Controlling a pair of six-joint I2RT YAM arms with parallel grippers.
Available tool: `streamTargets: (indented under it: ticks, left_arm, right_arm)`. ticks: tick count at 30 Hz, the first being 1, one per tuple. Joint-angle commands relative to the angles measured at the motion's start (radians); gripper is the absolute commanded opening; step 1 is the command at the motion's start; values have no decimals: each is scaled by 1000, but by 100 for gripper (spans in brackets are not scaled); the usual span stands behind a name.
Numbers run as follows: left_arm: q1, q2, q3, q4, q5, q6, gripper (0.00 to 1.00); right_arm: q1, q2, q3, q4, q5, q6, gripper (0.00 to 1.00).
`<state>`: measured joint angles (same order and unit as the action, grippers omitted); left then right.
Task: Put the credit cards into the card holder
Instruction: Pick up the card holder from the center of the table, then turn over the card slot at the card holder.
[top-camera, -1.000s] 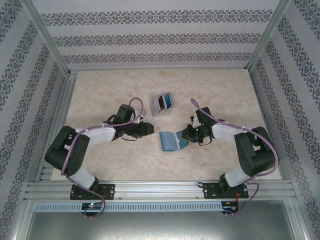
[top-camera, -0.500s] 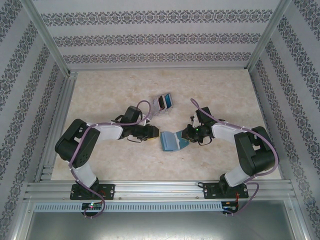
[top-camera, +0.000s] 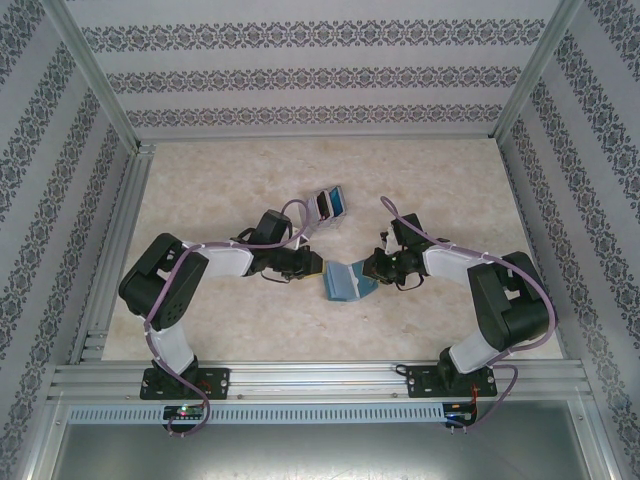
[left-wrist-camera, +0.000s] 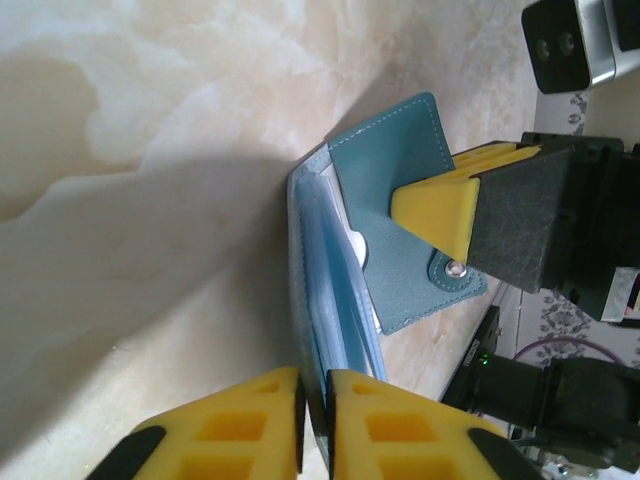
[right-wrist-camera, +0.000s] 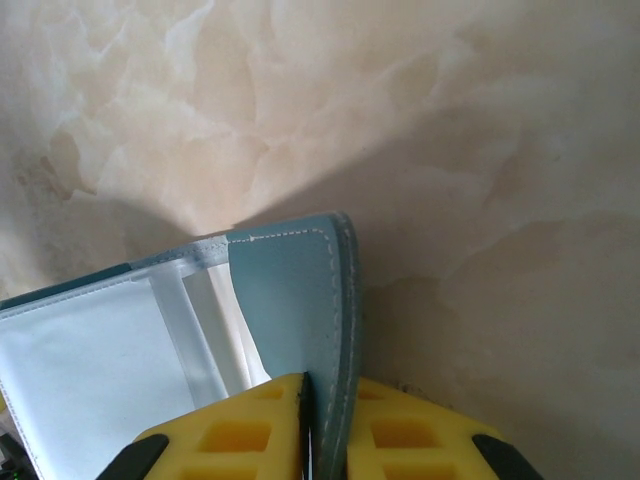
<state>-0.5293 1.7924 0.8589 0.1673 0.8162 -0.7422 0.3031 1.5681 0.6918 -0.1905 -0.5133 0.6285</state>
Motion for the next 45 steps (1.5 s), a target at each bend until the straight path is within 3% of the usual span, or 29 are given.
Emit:
streamTargets:
  ticks: [1,4,7,11,14,20,28,32,37,45]
  left_arm:
    - [-10,-7,28,39,21,-2,11]
    - [-8,-24,46,5,14,14,5]
    - [-1,-52,99,-128,-7,73,0]
    - [10,-89,264,-480,-53,234,0]
    - [11,-70,441,-821,-152,376,0]
    - [26,-3,602,-1132,-215,460,0]
    - [14,72,661,-1269,-339,445,0]
    - [12,64,660,-1252,-380,407,0]
    - [12,52,646,-1232,-423,378,0]
    - [18,46,612,-1159,-349,352,0]
  right_arm:
    - [-1,18,13,5,2,2,16]
    - [5,20,14,10,-2,5,17]
    - [6,11,21,3,-8,2,27]
    - [3,-26,42,-40,-1,-15,40]
    - [-3,-63,69,-84,-2,-31,44]
    - [-1,-124,136,-174,6,-62,46]
    - [68,-140,164,-165,-2,-41,47]
    - [158,-61,171,-86,-33,-10,46]
    - [202,22,164,-15,-63,17,42]
    - [252,22,178,-27,-82,-26,40]
